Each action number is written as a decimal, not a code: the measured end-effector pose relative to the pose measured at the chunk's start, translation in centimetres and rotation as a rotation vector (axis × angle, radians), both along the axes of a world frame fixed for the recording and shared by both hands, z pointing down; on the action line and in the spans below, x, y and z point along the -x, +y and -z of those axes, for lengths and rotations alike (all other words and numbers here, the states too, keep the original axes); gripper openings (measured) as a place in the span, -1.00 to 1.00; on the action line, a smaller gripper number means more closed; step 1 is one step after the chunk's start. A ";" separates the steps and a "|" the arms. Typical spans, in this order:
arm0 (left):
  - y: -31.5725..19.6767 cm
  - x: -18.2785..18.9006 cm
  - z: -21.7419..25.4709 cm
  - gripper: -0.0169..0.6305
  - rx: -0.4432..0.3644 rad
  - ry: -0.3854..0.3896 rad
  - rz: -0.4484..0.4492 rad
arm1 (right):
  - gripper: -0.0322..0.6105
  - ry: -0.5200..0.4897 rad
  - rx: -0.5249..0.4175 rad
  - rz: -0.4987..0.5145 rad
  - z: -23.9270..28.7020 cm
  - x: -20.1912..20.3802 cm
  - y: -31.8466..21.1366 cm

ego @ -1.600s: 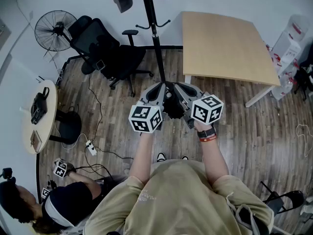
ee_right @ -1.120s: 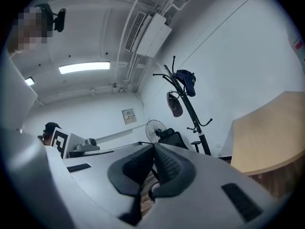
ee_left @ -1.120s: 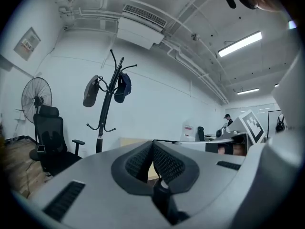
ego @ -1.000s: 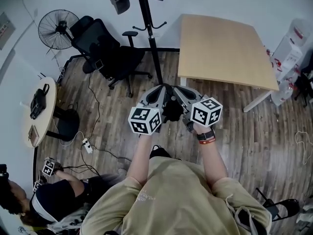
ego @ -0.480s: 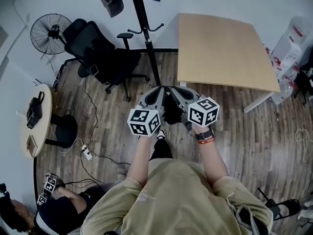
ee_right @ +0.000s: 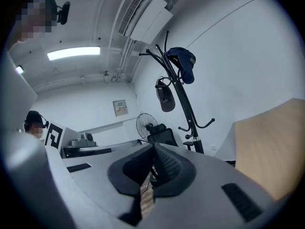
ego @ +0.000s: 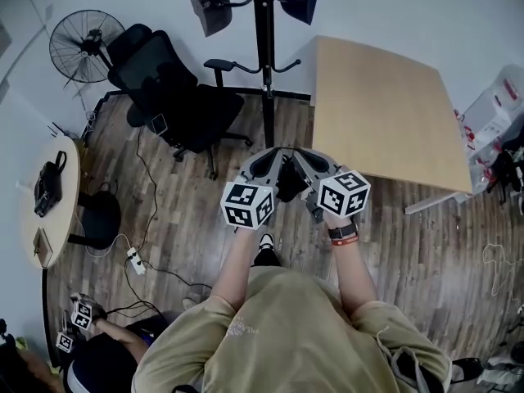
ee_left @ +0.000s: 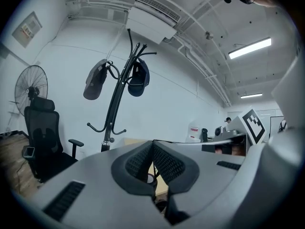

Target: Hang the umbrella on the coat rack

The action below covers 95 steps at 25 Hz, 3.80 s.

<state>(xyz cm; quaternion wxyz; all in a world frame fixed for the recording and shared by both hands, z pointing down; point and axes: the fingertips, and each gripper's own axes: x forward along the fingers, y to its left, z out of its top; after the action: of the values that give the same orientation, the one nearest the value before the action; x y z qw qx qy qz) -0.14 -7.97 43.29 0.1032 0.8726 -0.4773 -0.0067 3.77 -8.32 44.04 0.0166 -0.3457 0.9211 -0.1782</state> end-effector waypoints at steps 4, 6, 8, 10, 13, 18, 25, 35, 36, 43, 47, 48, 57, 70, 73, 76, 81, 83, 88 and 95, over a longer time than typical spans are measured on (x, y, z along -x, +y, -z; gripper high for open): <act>-4.9 2.5 -0.4 -0.87 0.007 0.005 -0.007 | -0.85 0.010 0.006 -0.010 -0.3 2.3 -4.8; -7.3 3.7 -0.9 -0.87 0.019 0.008 -0.011 | -0.85 0.013 0.016 -0.018 -0.8 3.5 -7.1; -9.1 4.4 -1.3 -0.87 0.029 0.008 -0.019 | -0.85 0.013 0.028 -0.029 -1.2 4.2 -8.9; -10.3 4.7 -1.5 -0.87 0.032 0.008 -0.031 | -0.85 0.011 0.034 -0.043 -1.4 4.4 -10.2; -12.4 5.3 -1.6 -0.88 0.034 0.008 -0.046 | -0.85 0.013 0.038 -0.062 -1.5 5.0 -12.4; -16.1 6.6 -2.2 -0.87 0.039 -0.002 -0.080 | -0.85 0.008 0.052 -0.105 -2.3 6.2 -16.3; -19.6 7.1 -4.0 -0.87 0.071 -0.001 -0.085 | -0.85 0.013 0.086 -0.117 -4.2 6.7 -19.8; -26.1 6.9 -5.5 -0.87 0.075 -0.027 -0.065 | -0.85 0.015 0.090 -0.072 -5.5 6.4 -26.0; -26.7 6.7 -5.8 -0.87 0.085 -0.036 -0.064 | -0.85 0.016 0.101 -0.070 -5.8 6.2 -26.6; -30.6 6.8 -6.9 -0.87 0.122 -0.031 -0.040 | -0.85 0.026 0.128 -0.034 -6.8 6.0 -30.4; -32.6 6.9 -7.5 -0.87 0.130 -0.033 -0.032 | -0.85 0.030 0.137 -0.017 -7.5 6.2 -32.5; -33.1 6.8 -7.7 -0.87 0.132 -0.035 -0.032 | -0.85 0.030 0.140 -0.018 -7.6 6.2 -33.0; -35.6 7.5 -8.6 -0.87 0.138 -0.041 -0.019 | -0.85 0.029 0.154 -0.014 -8.6 7.1 -35.7; -37.0 7.0 -10.8 -0.87 0.174 -0.045 -0.028 | -0.85 0.041 0.196 -0.048 -10.8 6.9 -37.4; -37.0 6.9 -11.6 -0.87 0.194 -0.045 -0.030 | -0.85 0.048 0.215 -0.043 -11.9 7.2 -37.3; -36.9 6.8 -12.2 -0.87 0.195 -0.048 -0.035 | -0.85 0.051 0.226 -0.039 -12.6 7.3 -37.2; -37.0 6.6 -12.8 -0.87 0.208 -0.030 -0.056 | -0.84 0.058 0.229 -0.027 -12.9 7.7 -37.1; -36.9 6.4 -12.9 -0.87 0.216 -0.026 -0.060 | -0.84 0.064 0.232 -0.020 -13.2 8.0 -37.0; -36.6 6.2 -12.9 -0.87 0.206 -0.048 -0.070 | -0.84 0.088 0.235 -0.007 -13.4 8.7 -36.7; -36.3 6.2 -12.8 -0.87 0.198 -0.025 -0.069 | -0.82 0.105 0.219 -0.013 -13.2 8.5 -36.5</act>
<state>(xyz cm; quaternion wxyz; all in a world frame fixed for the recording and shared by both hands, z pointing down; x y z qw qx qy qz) -6.39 -44.30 56.11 0.1831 0.8742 -0.4463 0.0551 -4.78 -44.79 57.24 -0.0684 -0.3603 0.8934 -0.2594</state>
